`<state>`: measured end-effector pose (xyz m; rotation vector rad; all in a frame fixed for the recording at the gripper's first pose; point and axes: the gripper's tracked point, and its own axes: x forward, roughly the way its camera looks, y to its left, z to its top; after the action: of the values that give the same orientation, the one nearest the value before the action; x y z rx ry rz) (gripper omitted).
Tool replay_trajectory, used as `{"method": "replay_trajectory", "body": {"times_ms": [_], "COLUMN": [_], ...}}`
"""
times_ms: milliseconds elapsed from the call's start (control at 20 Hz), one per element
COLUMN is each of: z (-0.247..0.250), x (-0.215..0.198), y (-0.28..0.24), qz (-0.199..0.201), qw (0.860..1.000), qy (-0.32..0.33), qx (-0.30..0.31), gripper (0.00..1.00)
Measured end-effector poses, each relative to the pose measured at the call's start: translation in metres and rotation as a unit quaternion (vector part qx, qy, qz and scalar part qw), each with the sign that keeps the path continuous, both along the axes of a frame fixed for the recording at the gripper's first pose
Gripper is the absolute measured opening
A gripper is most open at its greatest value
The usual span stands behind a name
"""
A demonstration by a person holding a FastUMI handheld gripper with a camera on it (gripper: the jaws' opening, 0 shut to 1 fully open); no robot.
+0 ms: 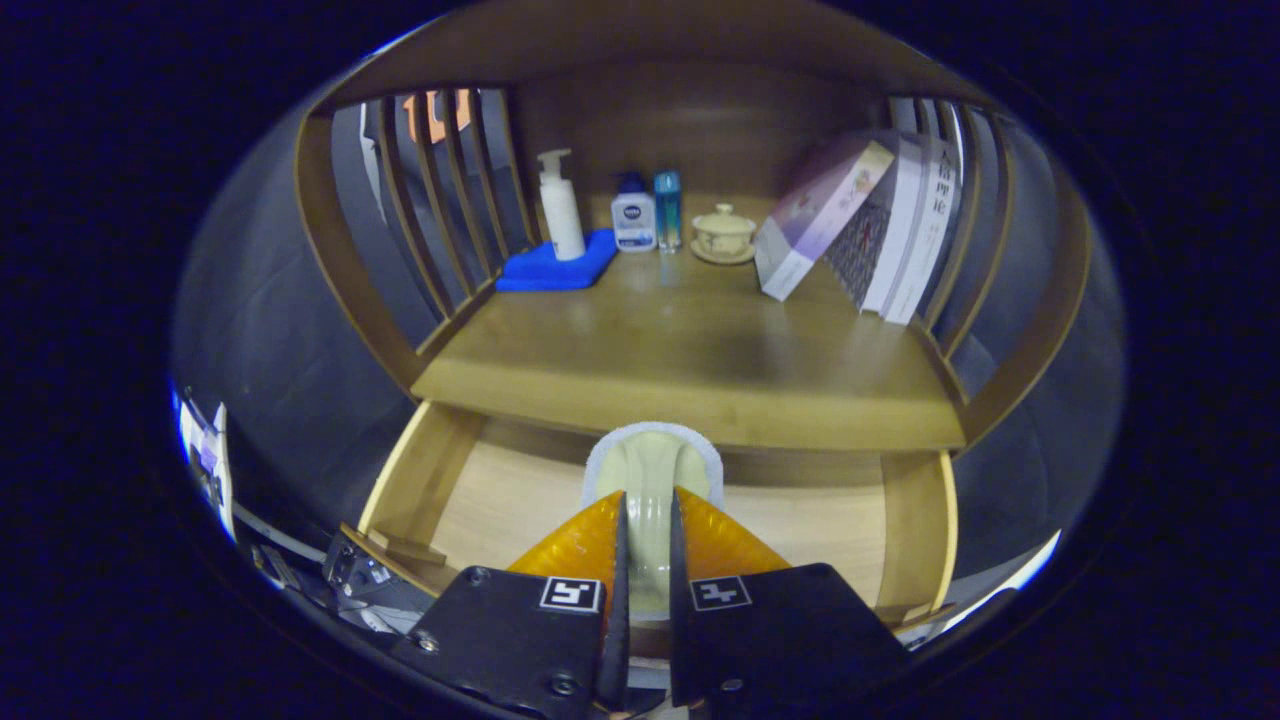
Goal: Pull open the drawer, take out the items inside it, and place them on the countertop above the cabinet.
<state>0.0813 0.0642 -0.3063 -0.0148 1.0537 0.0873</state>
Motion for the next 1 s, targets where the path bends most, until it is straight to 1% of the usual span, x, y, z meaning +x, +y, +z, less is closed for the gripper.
{"method": "replay_trajectory", "body": {"times_ms": [150,400,500,650,750,1000], "z": [0.019,0.034,0.029,0.015,-0.001,-0.024], "x": [0.017,0.051,0.067,0.097,0.106,0.137], "y": [-0.001,-0.003,-0.002,-0.009,-0.005,-0.008], "qz": [0.002,0.002,-0.004,-0.016,-0.027,-0.036], "qw": [1.000,0.999,1.000,0.999,0.999,0.998], "qy": [-0.016,-0.031,-0.022,-0.015,-0.001,0.008], "qx": [-0.004,-0.013,-0.013,-0.031,-0.029,-0.042], "gripper": [0.19,0.19,0.19,0.19,0.19,0.19]}}
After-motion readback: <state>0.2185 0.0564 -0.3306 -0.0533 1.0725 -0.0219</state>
